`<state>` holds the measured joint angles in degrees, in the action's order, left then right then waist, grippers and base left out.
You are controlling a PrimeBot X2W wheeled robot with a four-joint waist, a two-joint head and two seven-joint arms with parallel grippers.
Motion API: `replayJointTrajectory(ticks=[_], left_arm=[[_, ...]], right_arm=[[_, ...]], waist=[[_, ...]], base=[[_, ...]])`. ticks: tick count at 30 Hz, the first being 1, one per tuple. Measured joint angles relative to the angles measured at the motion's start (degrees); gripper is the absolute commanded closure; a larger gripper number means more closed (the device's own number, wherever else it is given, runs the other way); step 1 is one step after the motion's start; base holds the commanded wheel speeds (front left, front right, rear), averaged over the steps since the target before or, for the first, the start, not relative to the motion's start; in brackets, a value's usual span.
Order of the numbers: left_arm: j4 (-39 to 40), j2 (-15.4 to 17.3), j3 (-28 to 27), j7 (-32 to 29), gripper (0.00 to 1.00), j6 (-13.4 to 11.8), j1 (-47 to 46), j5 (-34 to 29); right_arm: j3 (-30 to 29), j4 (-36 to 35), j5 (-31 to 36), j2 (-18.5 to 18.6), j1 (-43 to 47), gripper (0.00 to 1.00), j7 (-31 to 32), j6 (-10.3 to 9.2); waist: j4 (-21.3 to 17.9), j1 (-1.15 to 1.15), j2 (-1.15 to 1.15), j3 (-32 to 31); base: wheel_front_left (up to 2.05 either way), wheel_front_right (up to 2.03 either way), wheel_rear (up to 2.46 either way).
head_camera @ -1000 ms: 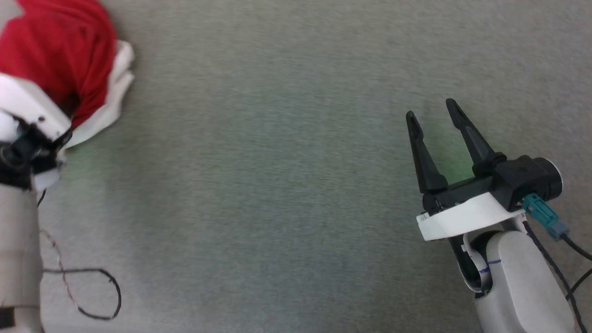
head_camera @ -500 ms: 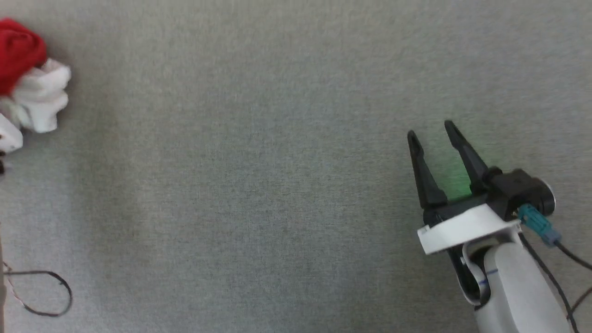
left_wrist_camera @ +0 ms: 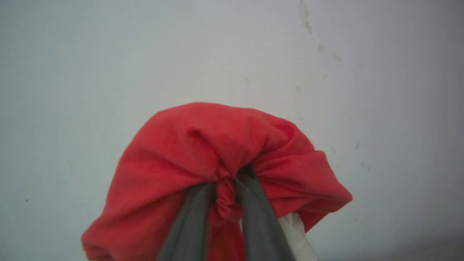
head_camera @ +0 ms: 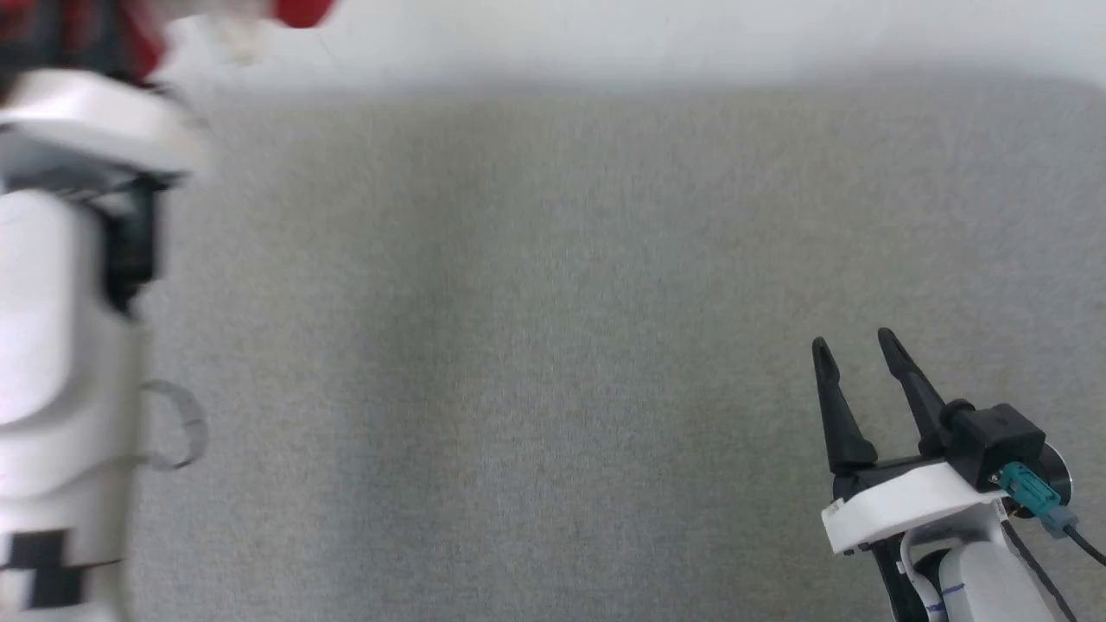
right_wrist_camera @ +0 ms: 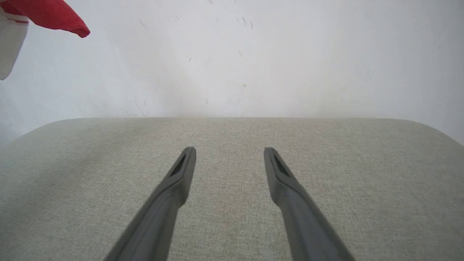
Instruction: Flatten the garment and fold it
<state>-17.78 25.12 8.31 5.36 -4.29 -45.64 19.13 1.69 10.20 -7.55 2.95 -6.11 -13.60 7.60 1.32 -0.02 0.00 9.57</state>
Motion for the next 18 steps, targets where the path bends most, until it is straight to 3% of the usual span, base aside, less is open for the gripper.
replayJointTrajectory(ticks=[11, 18], left_arm=[[-3.46, -16.26, 11.34, -0.2, 1.0, 4.54, -2.26, 2.87], [-12.17, -20.79, 17.53, -5.33, 1.0, 6.75, 4.92, 6.39]], right_arm=[[1.3, -2.44, -0.14, 0.01, 1.87, 0.0, 2.01, 0.0], [1.97, -2.9, -0.14, 0.02, 2.97, 0.0, 3.07, 0.0]], waist=[[-3.98, 0.01, 0.0, -6.81], [-8.9, 0.02, 0.0, -7.7]], base=[[0.0, 0.0, 0.0], [0.0, 0.0, 0.0]])
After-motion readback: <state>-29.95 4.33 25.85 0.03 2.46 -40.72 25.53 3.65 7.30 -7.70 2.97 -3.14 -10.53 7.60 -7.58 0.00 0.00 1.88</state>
